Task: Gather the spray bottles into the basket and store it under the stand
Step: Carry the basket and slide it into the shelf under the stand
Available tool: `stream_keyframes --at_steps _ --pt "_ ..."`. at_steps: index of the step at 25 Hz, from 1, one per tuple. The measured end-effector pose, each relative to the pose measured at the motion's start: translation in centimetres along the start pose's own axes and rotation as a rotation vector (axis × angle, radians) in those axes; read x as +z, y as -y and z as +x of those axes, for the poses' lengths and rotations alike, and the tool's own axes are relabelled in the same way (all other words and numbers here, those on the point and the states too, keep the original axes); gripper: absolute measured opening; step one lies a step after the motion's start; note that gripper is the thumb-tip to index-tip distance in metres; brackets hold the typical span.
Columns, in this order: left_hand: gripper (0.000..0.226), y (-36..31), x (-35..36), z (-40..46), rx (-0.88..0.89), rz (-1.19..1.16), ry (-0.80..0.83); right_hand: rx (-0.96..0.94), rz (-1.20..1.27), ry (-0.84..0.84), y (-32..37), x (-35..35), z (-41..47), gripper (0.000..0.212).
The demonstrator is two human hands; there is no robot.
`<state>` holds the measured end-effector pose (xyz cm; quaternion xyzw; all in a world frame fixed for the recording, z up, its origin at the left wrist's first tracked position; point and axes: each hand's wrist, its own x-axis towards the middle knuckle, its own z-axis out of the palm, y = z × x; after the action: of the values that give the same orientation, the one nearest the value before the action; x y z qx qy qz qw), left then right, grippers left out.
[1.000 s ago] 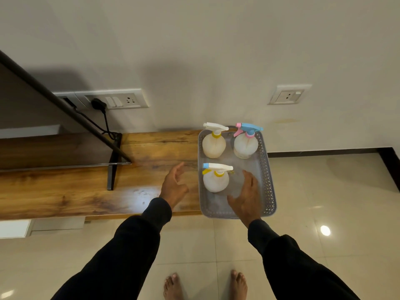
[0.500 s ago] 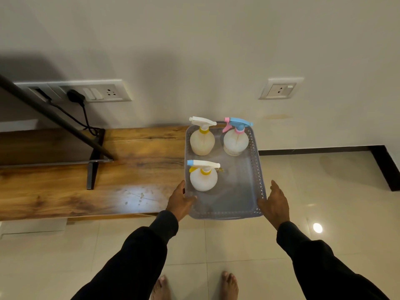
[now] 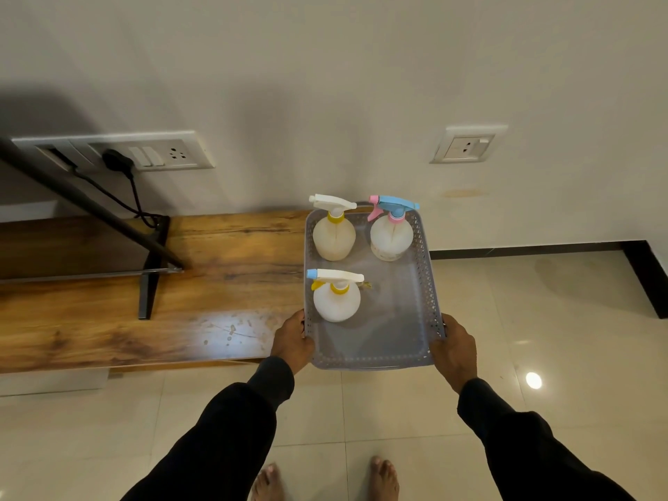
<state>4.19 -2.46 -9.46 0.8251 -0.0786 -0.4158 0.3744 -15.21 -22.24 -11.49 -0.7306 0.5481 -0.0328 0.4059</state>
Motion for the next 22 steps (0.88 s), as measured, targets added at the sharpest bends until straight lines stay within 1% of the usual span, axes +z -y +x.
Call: stream_keyframes --at_steps 5,11,15,18,22 --pt "0.045 0.5 0.0 -0.6 -0.019 0.002 -0.003 -0.001 -0.005 -0.015 -0.4 0.2 -0.8 0.029" --pt "0.051 1.3 0.2 -2.6 -0.015 -0.003 -0.028 -0.024 0.001 -0.001 -1.5 -0.2 -2.4 0.025" --pt "0.047 2.2 0.6 -4.5 0.004 -0.026 -0.045 -0.042 -0.006 0.021 -2.2 -0.9 -3.8 0.025" --pt "0.048 2.7 0.7 -6.6 0.011 -0.065 -0.061 -0.049 -0.005 0.031 -2.7 -1.6 -5.3 0.028" --pt "0.042 3.9 0.9 -9.6 0.023 -0.099 -0.064 -0.012 0.019 0.041 -3.4 -2.5 -8.7 0.036"
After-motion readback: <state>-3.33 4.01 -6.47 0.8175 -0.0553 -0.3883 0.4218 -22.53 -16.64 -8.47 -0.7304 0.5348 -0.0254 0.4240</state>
